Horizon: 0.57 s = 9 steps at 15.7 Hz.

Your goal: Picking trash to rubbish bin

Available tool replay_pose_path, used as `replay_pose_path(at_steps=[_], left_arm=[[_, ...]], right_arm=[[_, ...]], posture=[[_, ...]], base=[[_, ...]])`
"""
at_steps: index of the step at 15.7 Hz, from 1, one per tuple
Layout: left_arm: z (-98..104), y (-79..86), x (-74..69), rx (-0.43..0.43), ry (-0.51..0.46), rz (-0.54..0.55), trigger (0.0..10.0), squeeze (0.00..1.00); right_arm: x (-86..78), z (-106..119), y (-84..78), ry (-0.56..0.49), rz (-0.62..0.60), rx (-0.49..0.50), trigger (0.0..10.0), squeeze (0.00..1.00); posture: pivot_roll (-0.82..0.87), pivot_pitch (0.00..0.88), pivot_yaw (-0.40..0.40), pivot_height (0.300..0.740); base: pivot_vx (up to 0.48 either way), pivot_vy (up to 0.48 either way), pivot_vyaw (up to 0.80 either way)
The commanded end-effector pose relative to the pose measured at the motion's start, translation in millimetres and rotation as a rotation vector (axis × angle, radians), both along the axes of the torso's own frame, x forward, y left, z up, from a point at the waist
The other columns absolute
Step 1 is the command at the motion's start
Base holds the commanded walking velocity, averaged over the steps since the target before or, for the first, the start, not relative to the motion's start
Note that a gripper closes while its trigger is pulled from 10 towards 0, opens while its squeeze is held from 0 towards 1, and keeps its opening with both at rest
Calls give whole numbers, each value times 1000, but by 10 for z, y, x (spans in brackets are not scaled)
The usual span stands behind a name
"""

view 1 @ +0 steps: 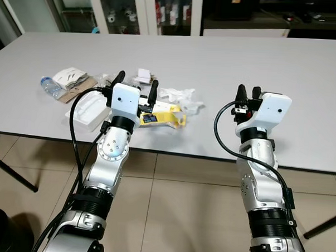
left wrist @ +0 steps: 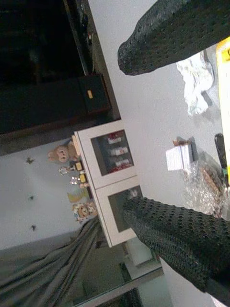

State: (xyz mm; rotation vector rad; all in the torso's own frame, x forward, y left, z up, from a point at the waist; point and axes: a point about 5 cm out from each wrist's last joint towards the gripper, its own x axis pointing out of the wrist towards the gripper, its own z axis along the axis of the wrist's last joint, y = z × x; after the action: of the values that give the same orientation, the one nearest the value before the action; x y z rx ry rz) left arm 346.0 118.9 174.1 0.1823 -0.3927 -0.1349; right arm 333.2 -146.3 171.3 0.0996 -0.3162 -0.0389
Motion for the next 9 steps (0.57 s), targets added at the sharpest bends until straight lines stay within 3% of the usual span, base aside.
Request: replay_pose_path(at_steps=[1, 9], left_arm=[[21, 40, -7, 7, -5, 20, 10000, 0], [40, 35, -4, 16, -7, 20, 10000, 0]], right_arm=[[20, 45, 38, -19, 15, 12, 10000, 0], [21, 30, 55, -12, 21, 10, 10000, 0]], posture=[[-3, 15, 99, 740], [-3, 8, 102, 740]], base=[[360, 0, 0], [364, 0, 0]])
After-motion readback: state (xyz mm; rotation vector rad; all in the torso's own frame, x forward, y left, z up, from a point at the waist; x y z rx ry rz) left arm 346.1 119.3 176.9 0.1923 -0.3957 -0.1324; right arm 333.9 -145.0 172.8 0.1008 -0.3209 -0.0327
